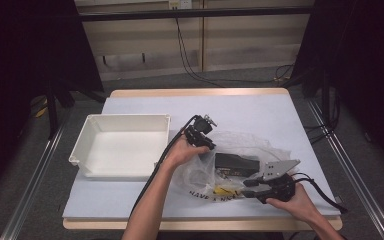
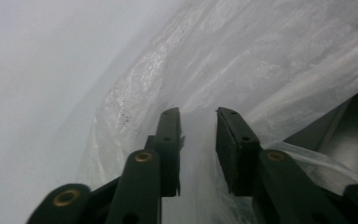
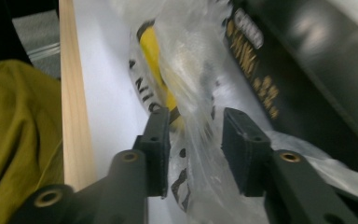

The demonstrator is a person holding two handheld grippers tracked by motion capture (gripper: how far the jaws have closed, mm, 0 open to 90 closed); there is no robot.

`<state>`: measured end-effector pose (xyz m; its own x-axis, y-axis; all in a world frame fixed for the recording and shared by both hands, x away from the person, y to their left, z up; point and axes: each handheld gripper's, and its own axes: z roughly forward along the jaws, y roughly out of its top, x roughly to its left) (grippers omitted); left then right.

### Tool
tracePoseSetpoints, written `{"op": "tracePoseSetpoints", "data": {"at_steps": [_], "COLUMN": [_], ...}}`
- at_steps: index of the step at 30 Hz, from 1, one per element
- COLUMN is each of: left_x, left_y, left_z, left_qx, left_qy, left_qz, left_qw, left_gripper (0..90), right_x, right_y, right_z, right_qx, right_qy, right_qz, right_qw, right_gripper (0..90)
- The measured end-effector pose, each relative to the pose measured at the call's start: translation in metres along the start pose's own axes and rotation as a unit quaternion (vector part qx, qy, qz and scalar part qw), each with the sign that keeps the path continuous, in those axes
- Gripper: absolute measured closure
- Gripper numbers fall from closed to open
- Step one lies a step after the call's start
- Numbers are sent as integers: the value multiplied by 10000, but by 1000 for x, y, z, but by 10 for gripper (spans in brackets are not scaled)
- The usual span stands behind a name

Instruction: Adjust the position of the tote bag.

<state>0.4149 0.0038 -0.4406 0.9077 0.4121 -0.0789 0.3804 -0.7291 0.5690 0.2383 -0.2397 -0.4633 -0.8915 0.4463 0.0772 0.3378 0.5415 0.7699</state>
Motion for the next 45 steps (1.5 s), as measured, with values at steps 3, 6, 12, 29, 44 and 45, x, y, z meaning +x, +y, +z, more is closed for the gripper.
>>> {"op": "tracePoseSetpoints", "data": {"at_steps": [3, 6, 12, 29, 44, 45], "left_x": [-2, -3, -4, -53, -43, -41], "left_y": [1, -3, -15, -31, -55, -55], "left_z": [-13, -25, -47, -56, -58, -61], "left_qx": [-154, -370, -640, -1008, -901, -890], "left_qy": [92, 131, 253, -146, 65, 61], "left_qz": [101, 95, 121, 596, 458, 460], "left_qw": [9998, 9992, 9976, 9930, 9949, 9950], "left_gripper": [638, 620, 585, 678, 621, 698], "right_x": [1, 0, -5, -40, -67, -67], "right_y": [2, 4, 8, 26, 11, 11], "right_z": [-6, -14, -33, -49, -22, -22], "right_qx": [-176, -327, -674, -864, -552, -568], "right_qy": [-20, -107, -308, -914, -1185, -1196], "right_qz": [45, 73, 193, 466, 710, 701], "right_qw": [9998, 9994, 9971, 9910, 9889, 9887], "right_gripper": [576, 563, 548, 690, 661, 703]}}
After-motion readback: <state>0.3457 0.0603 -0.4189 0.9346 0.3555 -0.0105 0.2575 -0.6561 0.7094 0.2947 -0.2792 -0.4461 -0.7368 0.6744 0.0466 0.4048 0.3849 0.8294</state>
